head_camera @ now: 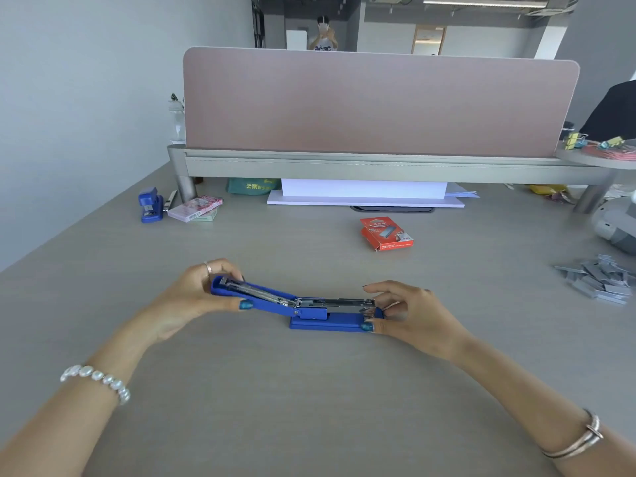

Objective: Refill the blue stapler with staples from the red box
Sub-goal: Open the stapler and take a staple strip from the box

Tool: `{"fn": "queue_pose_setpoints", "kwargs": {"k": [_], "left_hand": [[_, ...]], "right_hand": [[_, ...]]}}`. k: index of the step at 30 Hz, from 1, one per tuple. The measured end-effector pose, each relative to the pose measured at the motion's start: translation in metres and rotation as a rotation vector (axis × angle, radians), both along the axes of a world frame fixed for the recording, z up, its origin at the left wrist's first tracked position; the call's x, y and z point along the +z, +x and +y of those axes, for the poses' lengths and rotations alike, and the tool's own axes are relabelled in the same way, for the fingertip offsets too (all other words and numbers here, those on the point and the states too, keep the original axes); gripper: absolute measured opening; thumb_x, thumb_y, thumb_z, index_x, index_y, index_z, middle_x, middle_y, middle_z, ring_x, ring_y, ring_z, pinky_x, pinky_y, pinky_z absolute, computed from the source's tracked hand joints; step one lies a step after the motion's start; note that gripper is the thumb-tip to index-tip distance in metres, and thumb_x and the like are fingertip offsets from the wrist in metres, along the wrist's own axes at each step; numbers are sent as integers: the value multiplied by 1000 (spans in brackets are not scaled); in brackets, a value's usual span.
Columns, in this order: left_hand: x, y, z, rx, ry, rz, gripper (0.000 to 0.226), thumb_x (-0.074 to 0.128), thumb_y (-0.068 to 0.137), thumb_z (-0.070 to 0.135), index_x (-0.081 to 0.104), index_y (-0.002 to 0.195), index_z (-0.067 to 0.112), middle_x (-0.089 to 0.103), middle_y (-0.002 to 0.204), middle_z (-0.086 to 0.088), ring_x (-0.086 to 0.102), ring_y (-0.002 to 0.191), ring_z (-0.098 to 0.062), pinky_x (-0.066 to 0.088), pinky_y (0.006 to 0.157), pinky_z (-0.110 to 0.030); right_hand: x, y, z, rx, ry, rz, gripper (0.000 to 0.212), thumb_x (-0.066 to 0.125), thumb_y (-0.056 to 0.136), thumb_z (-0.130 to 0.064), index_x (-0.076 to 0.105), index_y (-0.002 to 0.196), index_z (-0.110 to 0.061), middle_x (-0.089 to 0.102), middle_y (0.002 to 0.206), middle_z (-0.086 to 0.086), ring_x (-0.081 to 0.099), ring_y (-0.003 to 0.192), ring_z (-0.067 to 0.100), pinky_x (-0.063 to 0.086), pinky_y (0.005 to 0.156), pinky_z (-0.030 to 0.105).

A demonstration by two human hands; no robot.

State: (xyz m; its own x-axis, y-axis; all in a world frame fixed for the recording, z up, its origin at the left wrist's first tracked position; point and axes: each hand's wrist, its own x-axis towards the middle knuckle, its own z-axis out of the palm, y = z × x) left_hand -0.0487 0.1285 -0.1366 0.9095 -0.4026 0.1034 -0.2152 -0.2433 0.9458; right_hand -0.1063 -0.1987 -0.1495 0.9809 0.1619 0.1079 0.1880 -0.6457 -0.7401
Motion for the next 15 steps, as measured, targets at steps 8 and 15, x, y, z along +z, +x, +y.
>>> {"fn": "queue_pose_setpoints", "kwargs": {"k": [8,15], "left_hand": [[-10,6,1,-26,111,-10,68,86,28,56,69,81,19,74,81,4,66,74,-9,50,67,-13],[-12,5,-15,-53,189,-68,48,87,38,38,71,80,22,72,77,-3,62,70,-12,49,63,-18]], "right_hand": [[29,31,-12,-50,28,46,24,71,75,-33,66,98,-31,71,88,-11,63,77,-2,46,72,20],[12,117,-23,-333,-351,-175,51,61,81,-35,45,127,-20,43,140,11,28,130,34,31,105,44]]}}
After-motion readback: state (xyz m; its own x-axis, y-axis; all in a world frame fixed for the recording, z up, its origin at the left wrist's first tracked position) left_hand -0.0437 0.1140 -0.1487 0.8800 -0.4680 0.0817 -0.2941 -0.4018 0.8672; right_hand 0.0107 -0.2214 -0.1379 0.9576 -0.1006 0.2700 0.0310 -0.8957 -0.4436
